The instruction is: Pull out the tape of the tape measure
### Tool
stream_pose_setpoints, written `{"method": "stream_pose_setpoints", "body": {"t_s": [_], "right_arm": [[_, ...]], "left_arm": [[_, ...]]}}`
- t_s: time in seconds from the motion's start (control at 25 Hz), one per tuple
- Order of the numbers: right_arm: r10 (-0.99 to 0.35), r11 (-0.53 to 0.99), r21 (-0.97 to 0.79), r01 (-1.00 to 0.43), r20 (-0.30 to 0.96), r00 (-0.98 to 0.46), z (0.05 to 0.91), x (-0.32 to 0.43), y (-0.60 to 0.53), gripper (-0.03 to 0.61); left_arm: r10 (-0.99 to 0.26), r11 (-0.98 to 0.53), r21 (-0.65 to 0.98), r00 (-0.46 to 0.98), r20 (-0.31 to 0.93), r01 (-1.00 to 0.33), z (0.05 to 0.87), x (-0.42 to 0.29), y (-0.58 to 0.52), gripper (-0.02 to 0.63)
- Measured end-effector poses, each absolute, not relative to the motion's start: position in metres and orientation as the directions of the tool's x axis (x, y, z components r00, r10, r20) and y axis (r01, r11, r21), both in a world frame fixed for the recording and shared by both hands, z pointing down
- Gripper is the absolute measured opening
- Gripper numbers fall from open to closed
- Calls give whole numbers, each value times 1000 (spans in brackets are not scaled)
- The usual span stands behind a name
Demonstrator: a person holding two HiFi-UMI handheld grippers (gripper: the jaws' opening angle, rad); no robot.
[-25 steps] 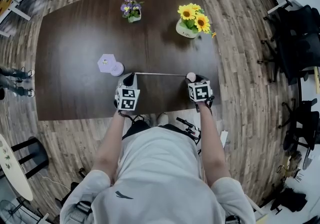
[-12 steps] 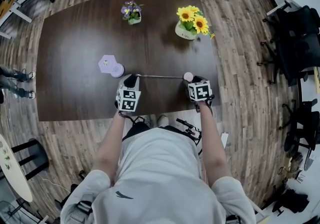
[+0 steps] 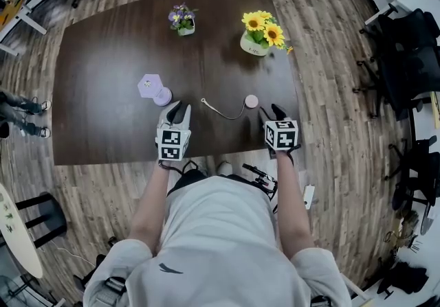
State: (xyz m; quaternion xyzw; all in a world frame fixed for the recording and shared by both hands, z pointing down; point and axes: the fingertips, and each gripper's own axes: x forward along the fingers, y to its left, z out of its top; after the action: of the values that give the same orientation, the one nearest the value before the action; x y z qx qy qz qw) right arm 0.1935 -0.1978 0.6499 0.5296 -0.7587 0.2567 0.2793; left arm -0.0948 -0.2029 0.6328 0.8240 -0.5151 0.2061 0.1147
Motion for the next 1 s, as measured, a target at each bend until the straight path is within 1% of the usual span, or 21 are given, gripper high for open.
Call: {"method": "stream_pose_setpoints", "body": {"t_s": [0.04,0.2,0.32,0.44,0.56,0.72,1.0], "right_arm": [[-696,313,-100,-945,653,-299,634,192,-197,160],[-823,311,-158,-937,448,-349,562,185,-190,9],[-870,327,-197,-924,319,-376,515,182,-181,2],[-891,354,-174,-919,235,-388,480,179,-173,1],[-908,352,-153,-923,182,-376,454,181,-166,0],[-915,346,-150,-926,166,-368,444,185,-158,-2],[-909,344,-96,-934,216,-357,451,183,-152,-3]], "left_arm": [[-812,-447,-21,396,428,-894,620,-93,-201,100],[-854,-452,-3,432,291,-892,561,-87,-190,96],[-877,-454,-19,443,188,-891,515,-82,-184,17],[-880,-471,-58,464,103,-880,474,-75,-178,6],[-887,-461,-53,458,52,-886,441,-75,-172,6],[-886,-463,-53,463,13,-885,426,-84,-167,6],[-893,-450,-18,450,17,-893,428,-92,-160,6]]}}
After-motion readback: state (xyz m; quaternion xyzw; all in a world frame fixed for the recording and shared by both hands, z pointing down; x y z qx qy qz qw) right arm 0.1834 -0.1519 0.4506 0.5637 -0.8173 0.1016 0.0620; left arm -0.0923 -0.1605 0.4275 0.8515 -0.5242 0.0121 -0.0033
